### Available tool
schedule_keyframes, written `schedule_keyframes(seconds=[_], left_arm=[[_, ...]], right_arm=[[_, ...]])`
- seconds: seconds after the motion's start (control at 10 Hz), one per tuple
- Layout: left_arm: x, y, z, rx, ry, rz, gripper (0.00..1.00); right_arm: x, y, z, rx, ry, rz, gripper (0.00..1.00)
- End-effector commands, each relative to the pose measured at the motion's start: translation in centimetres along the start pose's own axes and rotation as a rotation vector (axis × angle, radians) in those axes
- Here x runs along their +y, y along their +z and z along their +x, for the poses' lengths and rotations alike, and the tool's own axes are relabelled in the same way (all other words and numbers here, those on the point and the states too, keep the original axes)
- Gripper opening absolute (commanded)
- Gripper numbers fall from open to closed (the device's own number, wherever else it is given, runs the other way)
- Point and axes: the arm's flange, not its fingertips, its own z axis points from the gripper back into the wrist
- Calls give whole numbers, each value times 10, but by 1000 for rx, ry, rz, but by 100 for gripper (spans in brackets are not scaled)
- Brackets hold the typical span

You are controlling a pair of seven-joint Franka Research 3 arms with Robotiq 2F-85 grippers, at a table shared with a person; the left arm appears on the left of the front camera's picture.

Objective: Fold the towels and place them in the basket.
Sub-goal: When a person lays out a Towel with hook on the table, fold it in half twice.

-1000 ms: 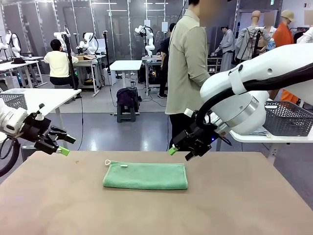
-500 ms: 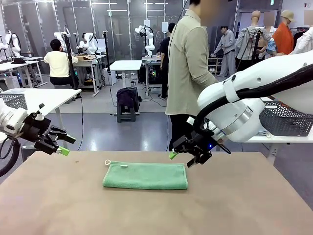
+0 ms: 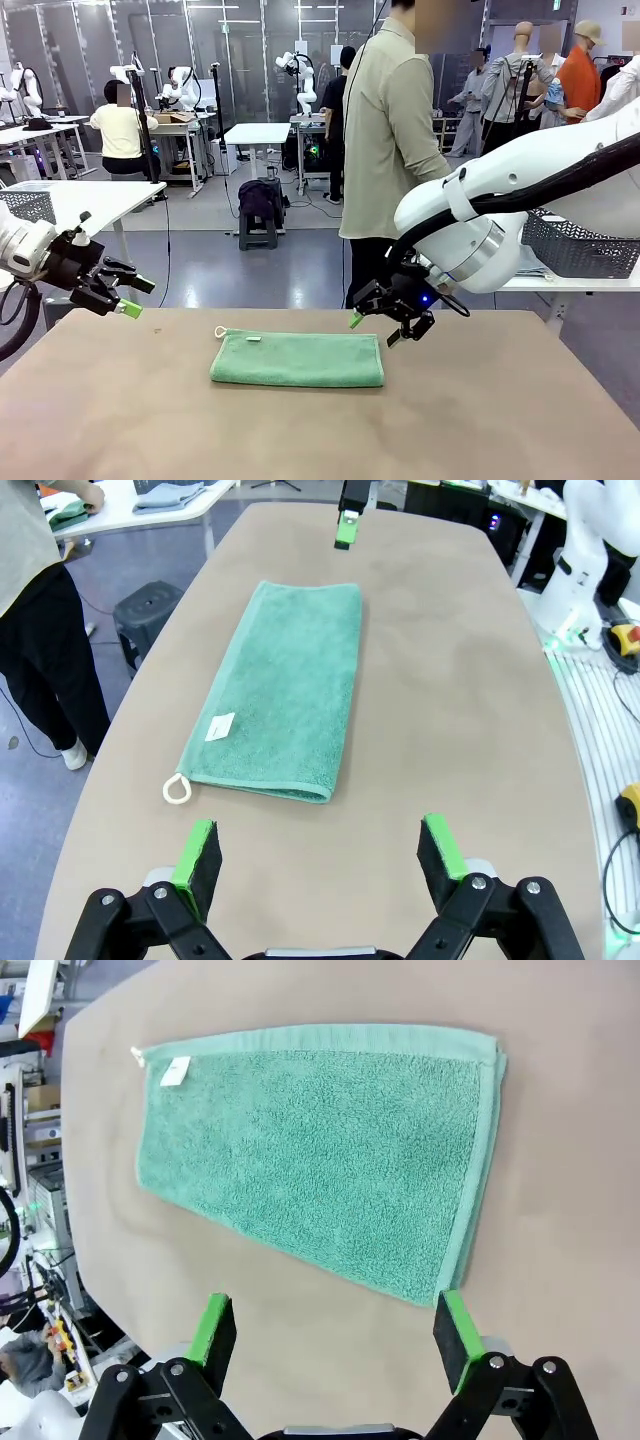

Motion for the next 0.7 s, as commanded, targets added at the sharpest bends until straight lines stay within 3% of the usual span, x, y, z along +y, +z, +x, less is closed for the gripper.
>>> schedule_keyframes(seconds=[0.0, 0.3, 0.6], left_arm=[[0, 1, 0, 7, 6, -3, 100], [0, 1, 0, 7, 6, -3, 100], [0, 1, 0, 7, 6, -3, 100]], right_arm=[[-1, 1, -3, -2, -7, 9, 100], [0, 0, 0, 0, 0, 0, 100], [-8, -27, 20, 13, -73, -70, 100]])
